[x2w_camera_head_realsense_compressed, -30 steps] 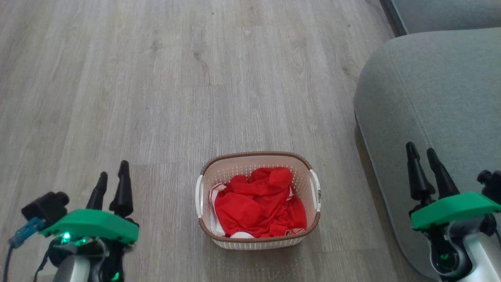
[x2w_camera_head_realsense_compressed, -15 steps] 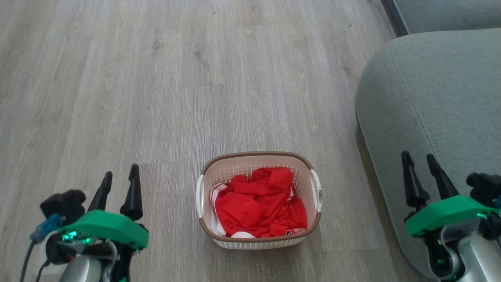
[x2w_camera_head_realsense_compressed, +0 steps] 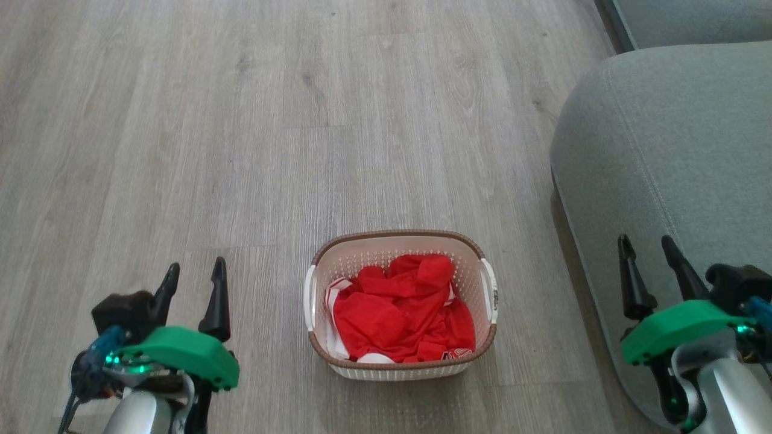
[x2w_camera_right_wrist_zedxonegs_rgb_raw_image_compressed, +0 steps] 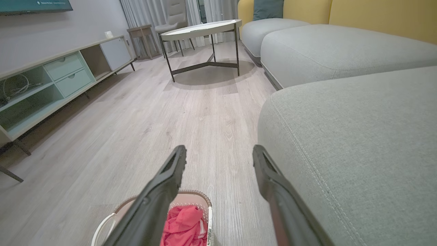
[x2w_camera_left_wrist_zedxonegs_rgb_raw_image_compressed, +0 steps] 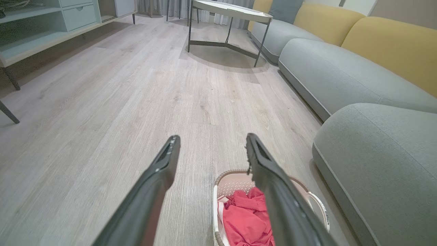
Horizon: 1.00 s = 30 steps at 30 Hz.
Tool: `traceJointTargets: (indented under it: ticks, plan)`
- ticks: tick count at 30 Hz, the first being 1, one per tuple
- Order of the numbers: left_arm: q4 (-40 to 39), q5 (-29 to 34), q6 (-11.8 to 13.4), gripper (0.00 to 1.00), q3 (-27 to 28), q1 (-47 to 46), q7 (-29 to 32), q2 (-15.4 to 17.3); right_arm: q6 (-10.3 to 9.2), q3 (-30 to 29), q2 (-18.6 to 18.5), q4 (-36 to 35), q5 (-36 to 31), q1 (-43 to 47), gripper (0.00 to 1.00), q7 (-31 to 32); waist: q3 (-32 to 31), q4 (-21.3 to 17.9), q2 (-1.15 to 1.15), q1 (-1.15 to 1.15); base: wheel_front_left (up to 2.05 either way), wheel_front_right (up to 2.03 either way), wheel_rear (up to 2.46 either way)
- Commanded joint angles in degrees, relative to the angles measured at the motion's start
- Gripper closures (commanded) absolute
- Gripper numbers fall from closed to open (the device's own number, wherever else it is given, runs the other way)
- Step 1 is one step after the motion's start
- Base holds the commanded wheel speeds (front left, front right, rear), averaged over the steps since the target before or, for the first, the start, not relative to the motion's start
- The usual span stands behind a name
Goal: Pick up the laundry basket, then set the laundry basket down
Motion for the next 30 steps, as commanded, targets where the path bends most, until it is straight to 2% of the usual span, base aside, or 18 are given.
traceJointTargets:
  ticks: [1,22,30]
  plan:
    - [-1.7,1.8,0.4,0.0,1.2,-3.5,-0.8,1.6,-0.06,0.2,0.0,-1.4,-2.1,-2.9,0.0,-0.3,0.0,0.1,0.0,0.0,0.0,0.0,0.0]
    - [-1.1,12.9,2.0,0.0,-0.9,-3.9,-1.7,2.3,-0.07,-1.2,2.2,1.0,-16.4,-4.0,0.0,-0.3,0.2,0.6,0.0,0.0,0.0,0.0,0.0]
    - [-0.9,12.6,2.2,0.0,-0.6,-4.0,-1.8,2.2,-0.08,-0.7,2.3,1.0,-16.0,-4.1,0.0,-0.4,0.5,0.6,0.0,0.0,0.0,0.0,0.0]
